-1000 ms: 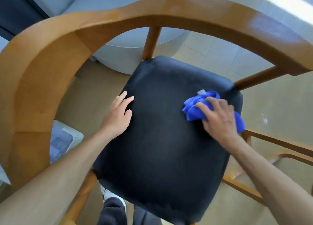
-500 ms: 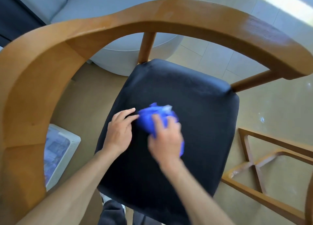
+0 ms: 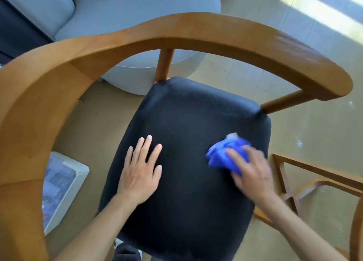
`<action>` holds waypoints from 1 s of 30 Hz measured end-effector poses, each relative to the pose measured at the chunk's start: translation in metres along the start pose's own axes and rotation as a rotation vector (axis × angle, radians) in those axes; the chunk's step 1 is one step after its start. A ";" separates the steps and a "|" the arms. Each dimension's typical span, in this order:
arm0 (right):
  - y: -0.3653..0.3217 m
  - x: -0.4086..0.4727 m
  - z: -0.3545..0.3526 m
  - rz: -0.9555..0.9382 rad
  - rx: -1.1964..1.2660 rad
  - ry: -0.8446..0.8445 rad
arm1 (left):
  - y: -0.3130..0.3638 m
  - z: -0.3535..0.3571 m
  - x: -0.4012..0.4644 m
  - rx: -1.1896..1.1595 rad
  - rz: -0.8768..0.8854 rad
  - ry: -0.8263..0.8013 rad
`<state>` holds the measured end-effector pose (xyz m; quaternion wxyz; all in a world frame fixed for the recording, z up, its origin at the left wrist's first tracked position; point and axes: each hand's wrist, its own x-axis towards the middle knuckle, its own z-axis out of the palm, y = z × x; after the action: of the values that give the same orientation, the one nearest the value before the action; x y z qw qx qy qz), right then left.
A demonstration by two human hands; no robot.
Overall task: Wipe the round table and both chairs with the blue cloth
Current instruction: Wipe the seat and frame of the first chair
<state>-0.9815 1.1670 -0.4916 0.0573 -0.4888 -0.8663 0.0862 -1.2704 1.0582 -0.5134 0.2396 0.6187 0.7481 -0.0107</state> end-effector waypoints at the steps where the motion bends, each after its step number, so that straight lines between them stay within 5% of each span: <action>1: 0.015 0.018 -0.003 0.177 -0.009 0.003 | 0.006 0.005 -0.003 0.041 -0.001 -0.009; 4: 0.033 0.073 0.002 0.697 0.062 0.080 | 0.013 0.024 -0.007 0.106 -0.014 -0.015; 6: 0.025 0.103 0.009 0.876 0.129 0.146 | 0.012 0.033 -0.006 0.140 -0.012 -0.008; 11: -0.086 0.158 0.040 0.592 0.074 0.083 | 0.011 0.040 -0.004 0.155 -0.014 -0.011; 17: -0.257 0.174 0.086 -0.486 -0.033 -0.271 | 0.005 0.042 -0.001 0.212 0.050 -0.102; 25: -0.133 0.199 0.054 -0.356 -0.044 -0.185 | 0.004 0.048 -0.003 0.092 0.005 0.059; 30: -0.019 0.166 0.028 0.004 -0.032 -0.026 | 0.003 0.051 -0.002 0.105 0.005 0.066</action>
<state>-1.0876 1.2970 -0.5126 0.0383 -0.4901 -0.8673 0.0787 -1.2497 1.0406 -0.5569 0.1820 0.6323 0.7525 -0.0291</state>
